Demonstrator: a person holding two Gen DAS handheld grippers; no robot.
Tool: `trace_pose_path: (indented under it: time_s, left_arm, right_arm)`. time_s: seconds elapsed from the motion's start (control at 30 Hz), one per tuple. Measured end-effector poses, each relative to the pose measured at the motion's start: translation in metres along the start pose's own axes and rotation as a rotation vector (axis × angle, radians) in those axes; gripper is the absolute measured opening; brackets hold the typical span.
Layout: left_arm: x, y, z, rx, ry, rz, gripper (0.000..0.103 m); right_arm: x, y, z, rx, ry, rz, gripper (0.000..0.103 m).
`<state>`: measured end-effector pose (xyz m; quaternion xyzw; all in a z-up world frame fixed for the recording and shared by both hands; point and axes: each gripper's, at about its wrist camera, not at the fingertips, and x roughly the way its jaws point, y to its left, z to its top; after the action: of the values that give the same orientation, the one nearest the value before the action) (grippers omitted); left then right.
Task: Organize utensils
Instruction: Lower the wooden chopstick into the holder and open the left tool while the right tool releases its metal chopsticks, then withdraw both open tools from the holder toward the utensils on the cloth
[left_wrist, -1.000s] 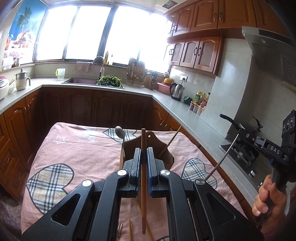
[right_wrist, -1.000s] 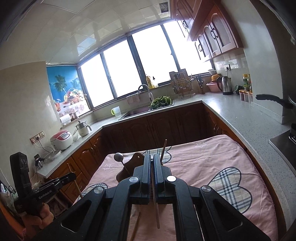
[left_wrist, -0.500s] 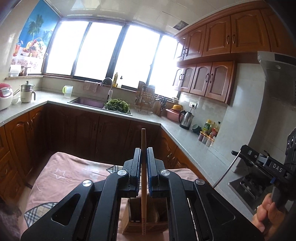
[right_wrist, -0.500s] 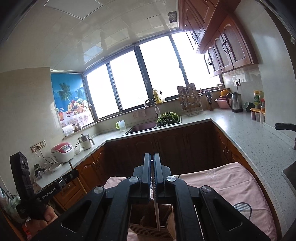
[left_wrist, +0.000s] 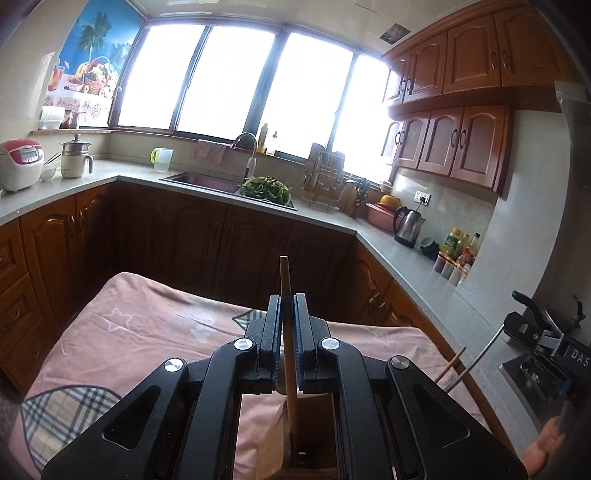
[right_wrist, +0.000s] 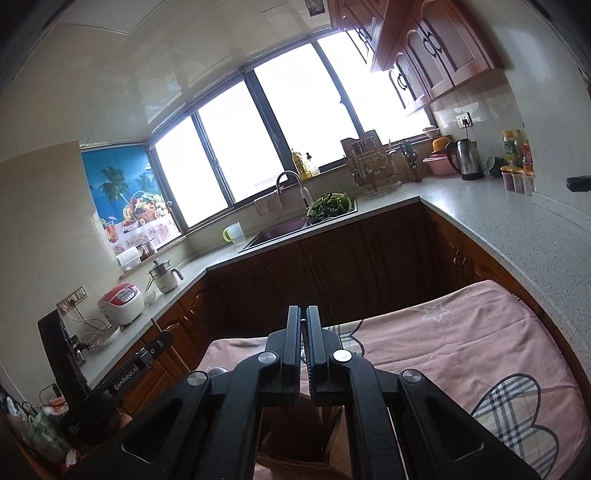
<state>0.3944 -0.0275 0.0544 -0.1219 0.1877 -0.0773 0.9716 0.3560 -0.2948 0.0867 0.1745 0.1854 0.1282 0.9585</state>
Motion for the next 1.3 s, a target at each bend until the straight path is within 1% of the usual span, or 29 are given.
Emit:
trace_pose_path:
  time_s: [0.2,0.3,0.4,0.67,0.73,0.77,0.83,0.87,0.9,0.93,0.97,1.0,1.03,1.07,1.1,1.13,1.17,1.3]
  left_arm:
    - [0.009,-0.002,-0.027,0.021,0.058,-0.005,0.006]
    - [0.013,-0.003,-0.034,0.031,0.087,-0.006,0.007]
    - [0.015,-0.004,-0.036,0.039,0.099,0.009,0.008]
    - [0.015,-0.005,-0.033,0.04,0.119,0.005,0.008]
    - [0.016,-0.004,-0.033,0.041,0.127,0.003,0.008]
    - [0.015,-0.004,-0.032,0.041,0.133,0.002,0.008]
    - [0.014,-0.003,-0.031,0.045,0.145,0.0,0.011]
    - [0.012,-0.002,-0.031,0.045,0.148,-0.001,0.016]
    - [0.009,-0.002,-0.031,0.043,0.15,0.001,0.031]
    - [0.004,-0.001,-0.032,0.039,0.149,0.005,0.04]
    - [-0.001,0.001,-0.033,0.035,0.143,0.012,0.055]
    - [-0.006,0.003,-0.034,0.032,0.14,0.019,0.061]
    - [-0.011,0.003,-0.035,0.031,0.144,0.019,0.062]
    - [-0.015,0.004,-0.036,0.032,0.154,0.021,0.068]
    - [-0.02,0.005,-0.038,0.032,0.164,0.029,0.078]
    - [-0.026,0.007,-0.039,0.029,0.167,0.037,0.082]
    - [-0.033,0.009,-0.041,0.028,0.164,0.039,0.084]
    - [-0.058,0.012,-0.052,0.034,0.177,0.058,0.086]
  right_arm:
    - [0.012,-0.017,-0.025,0.033,0.053,-0.033,0.002]
    - [0.01,-0.02,-0.031,0.023,0.046,-0.067,0.002]
    - [0.01,-0.022,-0.031,0.026,0.059,-0.072,0.003]
    - [0.012,-0.023,-0.028,0.02,0.077,-0.069,0.003]
    - [0.012,-0.022,-0.028,0.013,0.081,-0.065,0.009]
    - [0.012,-0.021,-0.028,0.006,0.083,-0.063,0.008]
    - [0.011,-0.02,-0.029,-0.003,0.084,-0.067,0.012]
    - [0.01,-0.02,-0.029,-0.001,0.085,-0.064,0.021]
    - [0.009,-0.021,-0.029,0.006,0.083,-0.056,0.031]
    - [0.006,-0.022,-0.029,0.016,0.076,-0.046,0.053]
    - [0.002,-0.022,-0.028,0.023,0.063,-0.042,0.07]
    - [-0.002,-0.023,-0.028,0.029,0.046,-0.045,0.077]
    - [-0.007,-0.023,-0.029,0.033,0.034,-0.048,0.078]
    - [-0.011,-0.024,-0.029,0.04,0.026,-0.047,0.083]
    - [-0.016,-0.026,-0.03,0.05,0.022,-0.041,0.092]
    - [-0.02,-0.027,-0.03,0.06,0.017,-0.036,0.096]
    - [-0.025,-0.028,-0.032,0.064,0.01,-0.034,0.1]
    - [-0.044,-0.03,-0.046,0.045,0.021,-0.061,0.101]
